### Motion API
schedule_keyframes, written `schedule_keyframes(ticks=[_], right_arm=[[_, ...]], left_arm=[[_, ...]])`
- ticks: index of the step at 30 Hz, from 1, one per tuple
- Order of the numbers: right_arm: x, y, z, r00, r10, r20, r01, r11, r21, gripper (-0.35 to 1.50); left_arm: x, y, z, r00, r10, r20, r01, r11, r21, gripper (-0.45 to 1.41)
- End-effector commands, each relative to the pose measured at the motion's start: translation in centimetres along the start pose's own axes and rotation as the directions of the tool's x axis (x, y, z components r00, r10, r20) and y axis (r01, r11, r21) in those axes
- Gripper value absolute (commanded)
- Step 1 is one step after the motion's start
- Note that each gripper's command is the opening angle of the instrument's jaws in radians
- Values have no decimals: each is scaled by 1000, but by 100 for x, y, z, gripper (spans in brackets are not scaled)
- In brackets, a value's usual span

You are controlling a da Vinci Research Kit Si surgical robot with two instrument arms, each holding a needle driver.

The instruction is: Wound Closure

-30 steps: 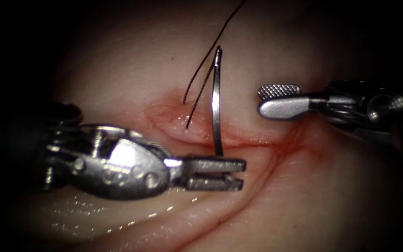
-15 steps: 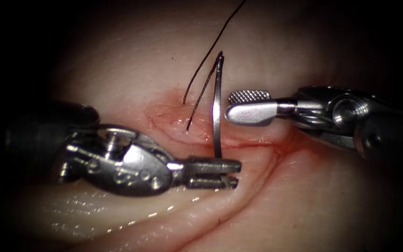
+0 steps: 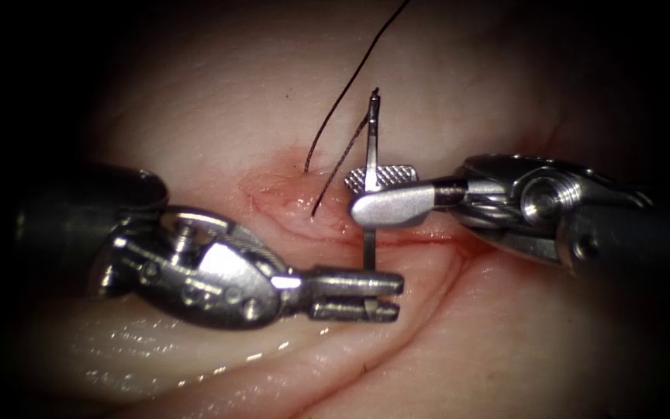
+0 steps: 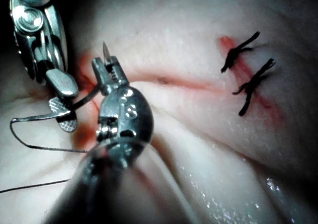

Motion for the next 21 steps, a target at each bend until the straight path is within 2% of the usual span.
schedule_keyframes(ticks=[1, 3, 5, 7, 14, 21], right_arm=[[4, 4, 9, 1000, -4, -1, 4, 1000, -1, 83], [4, 5, 10, 1000, -4, 0, 4, 1000, 0, 74], [4, 5, 11, 1000, -3, -5, 3, 1000, -6, 51], [6, 7, 13, 1000, 3, -12, -4, 1000, -15, 43], [11, 9, 16, 999, -35, -39, 33, 998, -48, 49], [14, 13, 18, 997, -51, -53, 47, 996, -71, 43]], left_arm=[[-4, -1, 6, 1000, 1, -1, -1, 1000, 0, -45], [-5, -1, 6, 1000, 1, -2, -1, 1000, 0, -45], [-5, -1, 6, 1000, 2, -2, -2, 1000, -1, -45], [-4, -1, 6, 1000, 2, -2, -2, 1000, -1, -45], [-3, 1, 8, 1000, 8, 23, -8, 1000, 14, -45], [-1, 3, 13, 1000, 9, 27, -10, 1000, 17, -45]])
